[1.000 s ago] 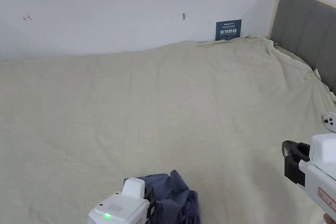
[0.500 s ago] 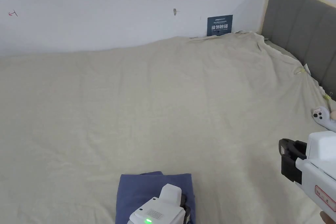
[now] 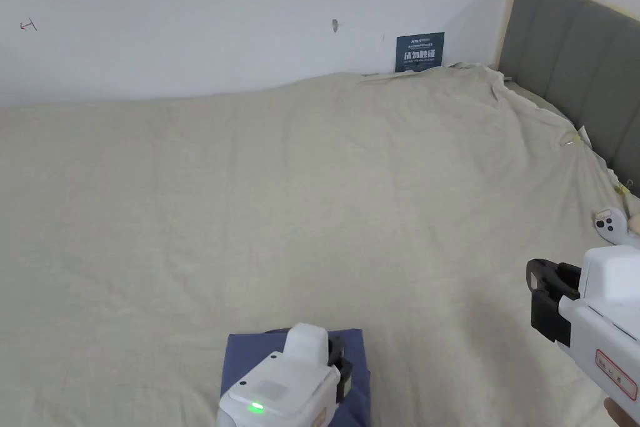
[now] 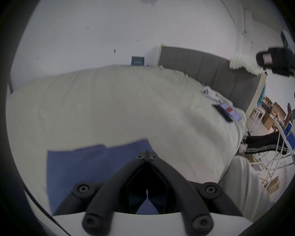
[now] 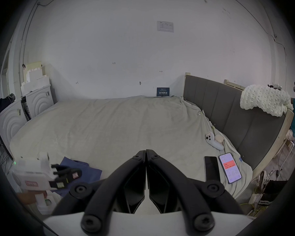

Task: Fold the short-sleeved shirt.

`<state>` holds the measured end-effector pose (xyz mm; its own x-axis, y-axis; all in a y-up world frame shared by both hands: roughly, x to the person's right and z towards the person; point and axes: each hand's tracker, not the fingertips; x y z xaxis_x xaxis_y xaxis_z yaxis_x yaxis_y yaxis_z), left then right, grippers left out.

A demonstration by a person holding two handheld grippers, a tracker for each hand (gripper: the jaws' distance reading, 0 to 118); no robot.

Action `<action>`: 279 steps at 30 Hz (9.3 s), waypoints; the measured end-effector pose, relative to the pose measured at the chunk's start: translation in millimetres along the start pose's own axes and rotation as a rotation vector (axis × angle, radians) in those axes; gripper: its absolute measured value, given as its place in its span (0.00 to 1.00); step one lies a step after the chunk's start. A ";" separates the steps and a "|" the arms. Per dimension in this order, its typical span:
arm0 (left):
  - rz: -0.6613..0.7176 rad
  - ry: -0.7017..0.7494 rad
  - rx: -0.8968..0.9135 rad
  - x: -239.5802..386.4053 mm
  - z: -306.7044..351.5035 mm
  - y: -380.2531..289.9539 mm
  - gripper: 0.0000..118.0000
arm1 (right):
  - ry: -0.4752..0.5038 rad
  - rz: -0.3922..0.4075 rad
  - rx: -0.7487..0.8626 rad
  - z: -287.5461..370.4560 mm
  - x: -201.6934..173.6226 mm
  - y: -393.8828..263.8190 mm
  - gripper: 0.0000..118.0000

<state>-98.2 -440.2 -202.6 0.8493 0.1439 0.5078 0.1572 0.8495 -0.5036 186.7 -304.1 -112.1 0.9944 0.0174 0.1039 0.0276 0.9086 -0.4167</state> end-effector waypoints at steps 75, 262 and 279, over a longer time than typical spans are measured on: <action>0.411 0.116 -0.116 -171.6 84.9 -0.3 0.52 | 0.177 0.092 -0.119 -148.1 -201.0 -194.3 0.00; -0.046 0.552 0.599 -116.9 134.9 99.7 0.17 | -0.027 0.091 0.417 -35.7 -103.0 47.1 0.08; -0.035 0.590 0.603 -124.4 138.3 98.5 1.00 | -0.031 0.060 0.420 -38.3 -98.1 46.2 1.00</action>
<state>-258.1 -304.3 -218.8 0.9993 -0.0342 -0.0161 0.0349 0.9982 0.0497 94.4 -279.8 -176.2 0.9893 0.0820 0.1206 -0.0803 0.9966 -0.0191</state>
